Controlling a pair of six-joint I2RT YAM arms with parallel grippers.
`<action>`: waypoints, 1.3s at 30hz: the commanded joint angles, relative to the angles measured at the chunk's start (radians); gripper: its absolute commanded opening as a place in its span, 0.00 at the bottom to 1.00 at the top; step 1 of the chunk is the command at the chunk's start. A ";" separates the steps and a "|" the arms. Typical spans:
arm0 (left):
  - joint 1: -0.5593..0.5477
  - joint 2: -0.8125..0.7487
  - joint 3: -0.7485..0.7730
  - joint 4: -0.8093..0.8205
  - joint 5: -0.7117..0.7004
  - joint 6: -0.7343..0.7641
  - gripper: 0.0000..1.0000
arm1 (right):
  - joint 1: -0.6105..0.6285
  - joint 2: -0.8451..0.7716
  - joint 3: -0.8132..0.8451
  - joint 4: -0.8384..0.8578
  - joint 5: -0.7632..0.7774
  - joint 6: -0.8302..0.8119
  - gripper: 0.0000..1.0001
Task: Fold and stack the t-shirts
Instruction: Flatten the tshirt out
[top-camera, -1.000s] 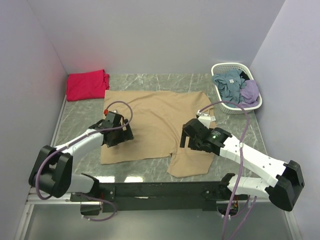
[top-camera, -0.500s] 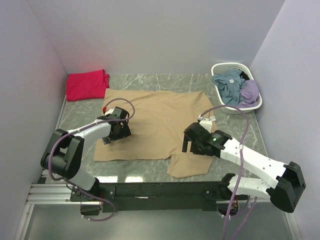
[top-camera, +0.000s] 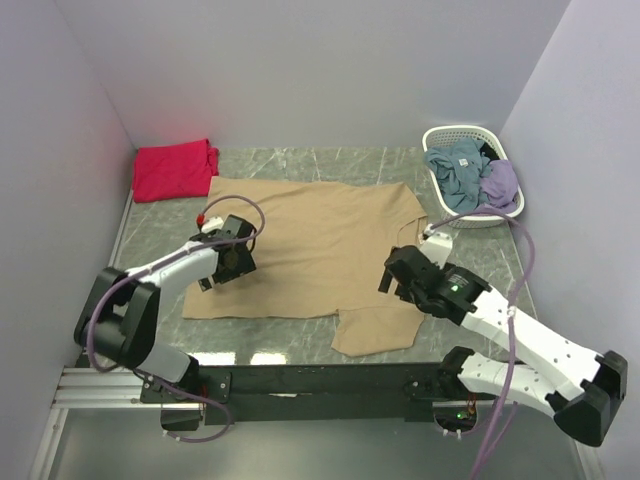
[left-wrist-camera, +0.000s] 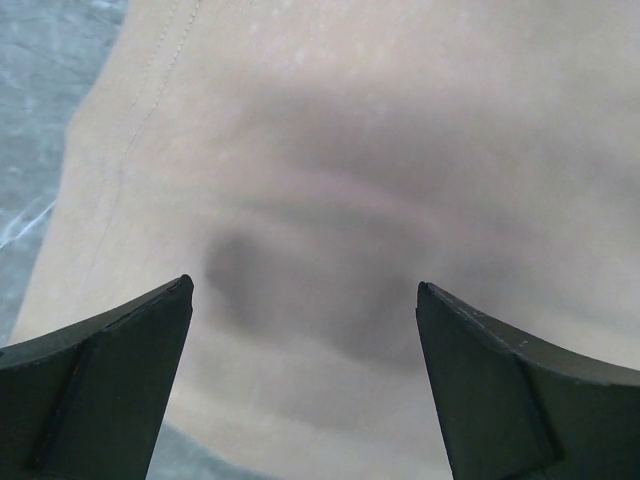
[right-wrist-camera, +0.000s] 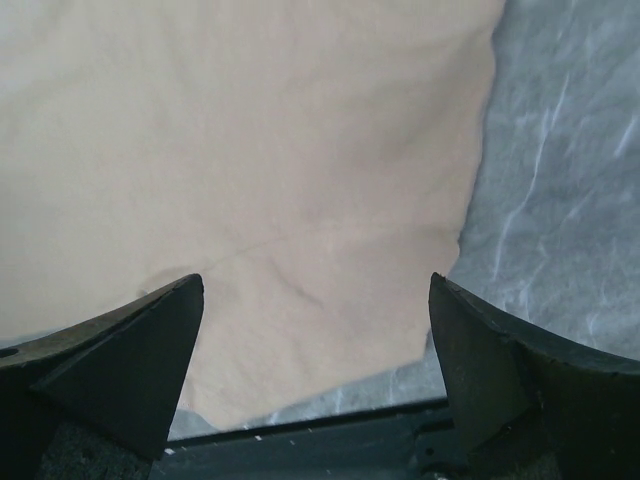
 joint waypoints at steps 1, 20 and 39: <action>-0.023 -0.153 0.002 -0.014 -0.005 0.048 1.00 | -0.061 -0.055 0.069 0.130 0.134 -0.077 1.00; -0.046 -0.369 0.027 0.260 0.362 0.232 0.99 | -0.344 0.045 0.091 0.345 -0.148 -0.293 1.00; -0.134 -0.360 -0.094 0.272 0.676 0.233 0.99 | -0.299 -0.181 -0.184 0.165 -0.455 -0.126 0.97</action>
